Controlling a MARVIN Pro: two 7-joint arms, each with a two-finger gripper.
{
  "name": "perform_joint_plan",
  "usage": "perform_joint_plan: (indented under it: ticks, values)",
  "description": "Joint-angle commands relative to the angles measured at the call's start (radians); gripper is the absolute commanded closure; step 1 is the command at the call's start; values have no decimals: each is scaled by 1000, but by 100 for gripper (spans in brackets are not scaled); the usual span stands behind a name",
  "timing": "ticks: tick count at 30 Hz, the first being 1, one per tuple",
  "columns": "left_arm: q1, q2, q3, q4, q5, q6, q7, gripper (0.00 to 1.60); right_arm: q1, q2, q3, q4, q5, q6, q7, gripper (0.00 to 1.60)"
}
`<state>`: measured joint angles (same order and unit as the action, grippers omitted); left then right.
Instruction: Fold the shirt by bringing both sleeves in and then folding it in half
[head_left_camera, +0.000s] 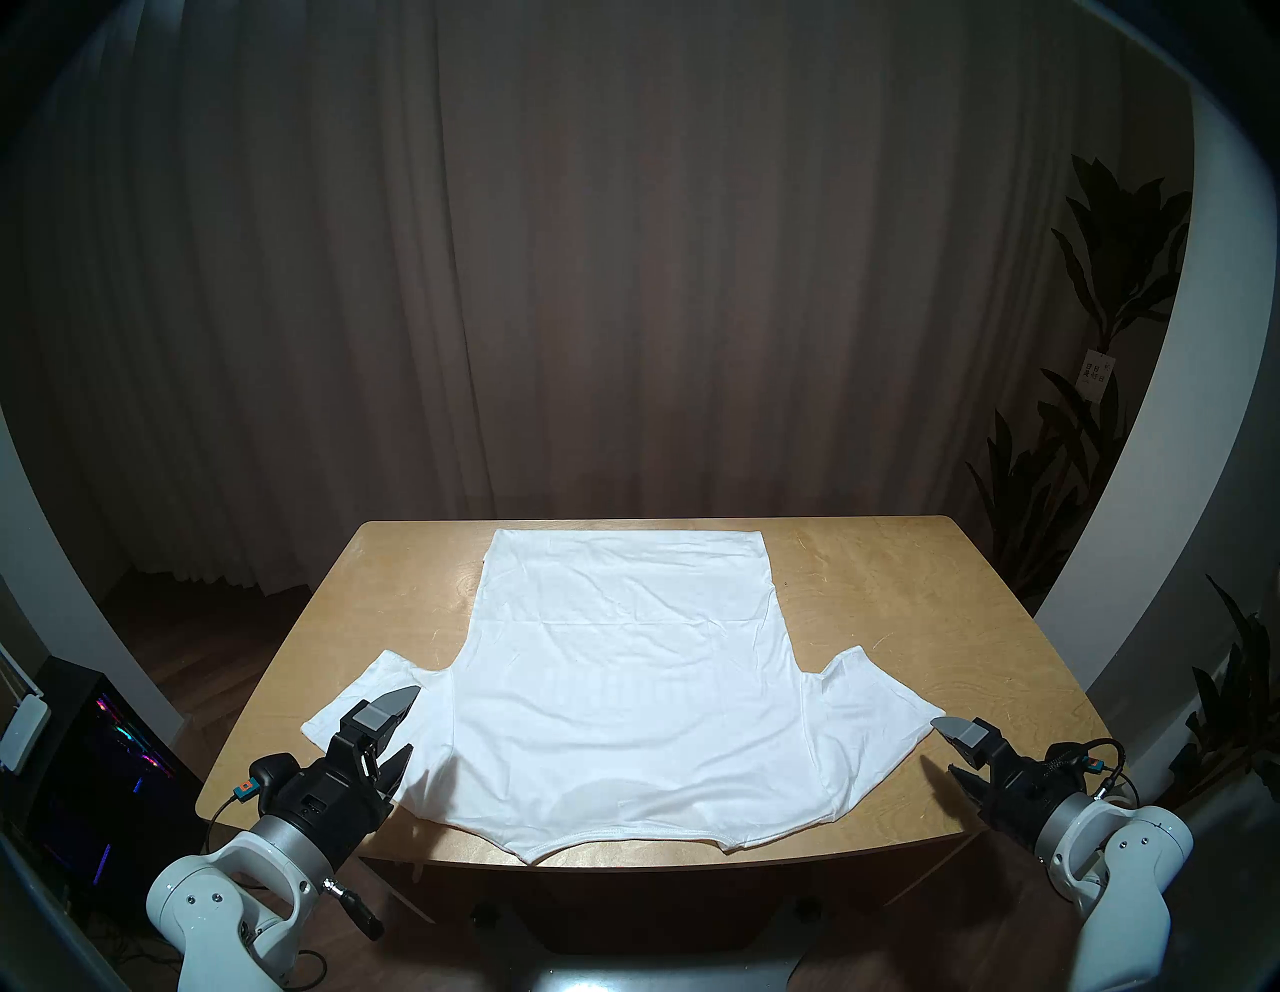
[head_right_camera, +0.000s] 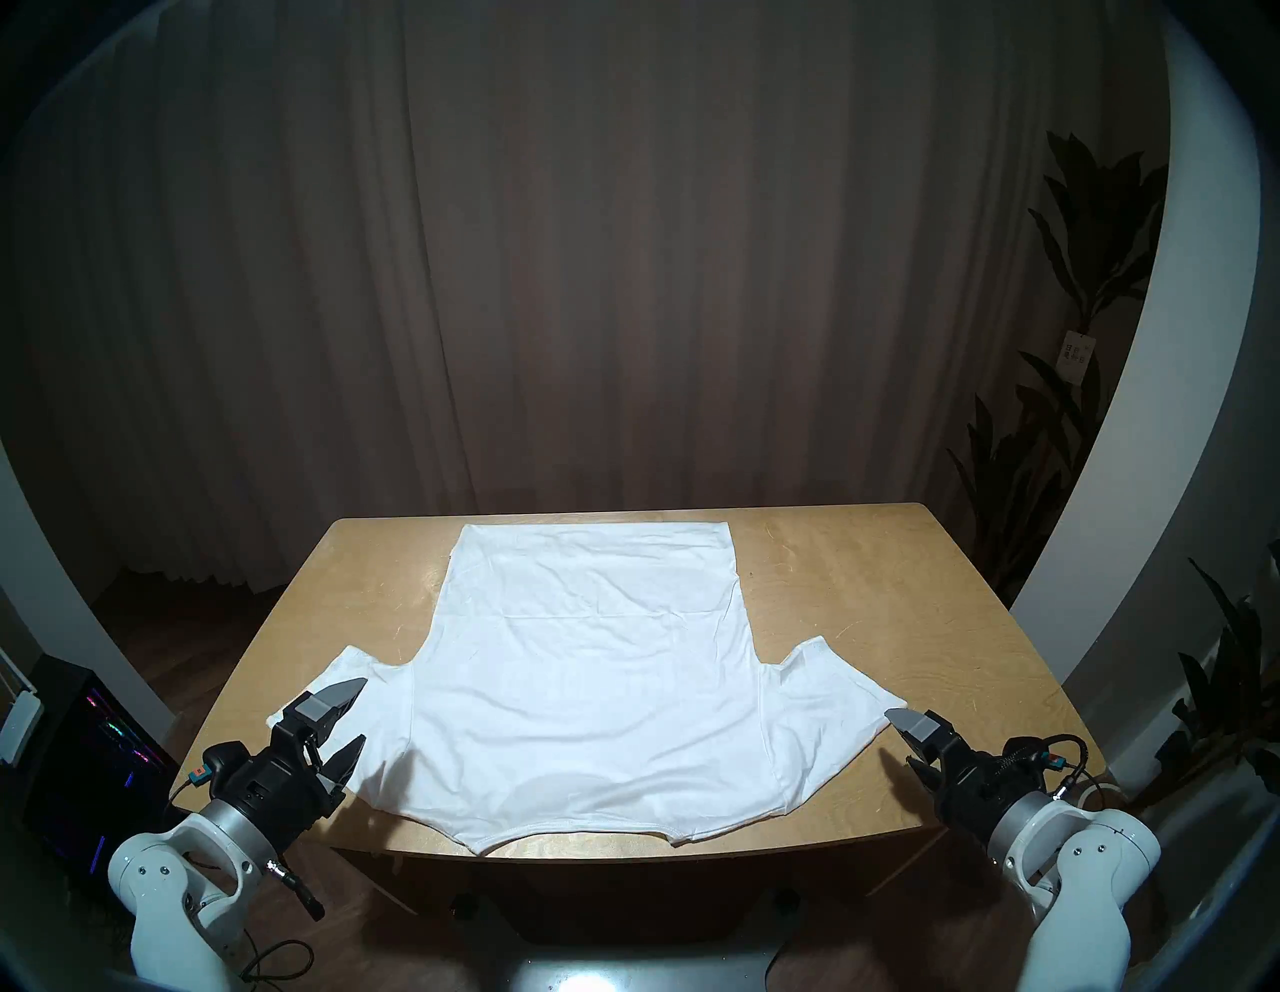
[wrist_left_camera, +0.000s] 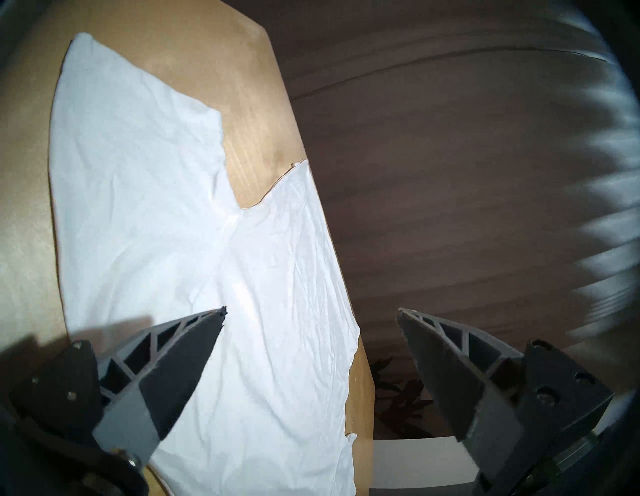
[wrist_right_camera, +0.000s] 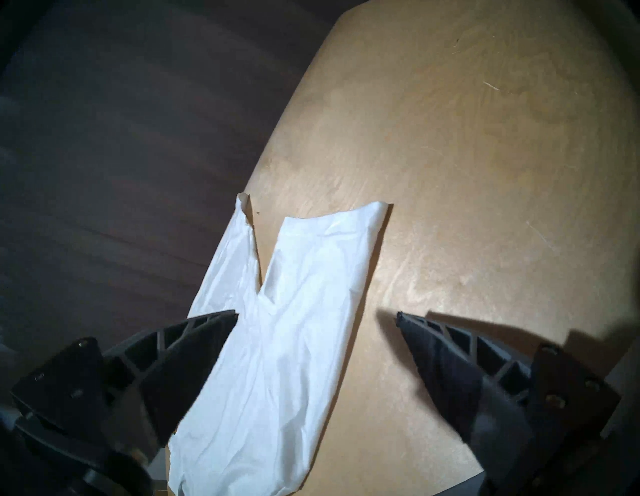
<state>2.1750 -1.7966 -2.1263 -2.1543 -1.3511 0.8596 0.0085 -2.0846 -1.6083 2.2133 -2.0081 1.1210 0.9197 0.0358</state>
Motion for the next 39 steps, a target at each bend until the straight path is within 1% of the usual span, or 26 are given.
perform_joint_plan:
  ticks: [1,4,9,15,16,19,25,27,31,34,39]
  values:
    - [-37,-7,-27,-11,-52,15,37,0,93,-34,-6,-14,9,16,-122,0]
    - [-45,-7,-42,-21,-71,23,57,0,107,-39,-9,-13,11,29,-162,0]
    - [-55,-8,-61,-25,-93,38,98,0,123,-48,-26,18,2,18,-199,0]
    - [-68,-5,-65,-22,-100,46,122,0,131,-49,-42,50,-5,1,-205,0]
    - [-73,-3,-67,-19,-101,47,131,0,133,-45,-52,60,-14,-13,-200,0]
    - [-79,-3,-72,-18,-105,49,141,0,146,-46,-67,76,-22,-26,-209,0]
    - [-85,-7,-80,-24,-111,51,172,0,159,-41,-87,93,-39,-40,-214,0]
    - [-90,-9,-92,-23,-114,46,187,0,169,-42,-101,102,-48,-48,-219,0]
    - [-89,-3,-99,-22,-108,44,185,0,176,-43,-115,108,-56,-53,-223,0]
    - [-85,-3,-130,-21,-117,39,197,0,188,-41,-143,120,-73,-61,-231,0]
    - [-85,-3,-145,-20,-120,33,193,0,200,-44,-166,128,-90,-73,-241,0]
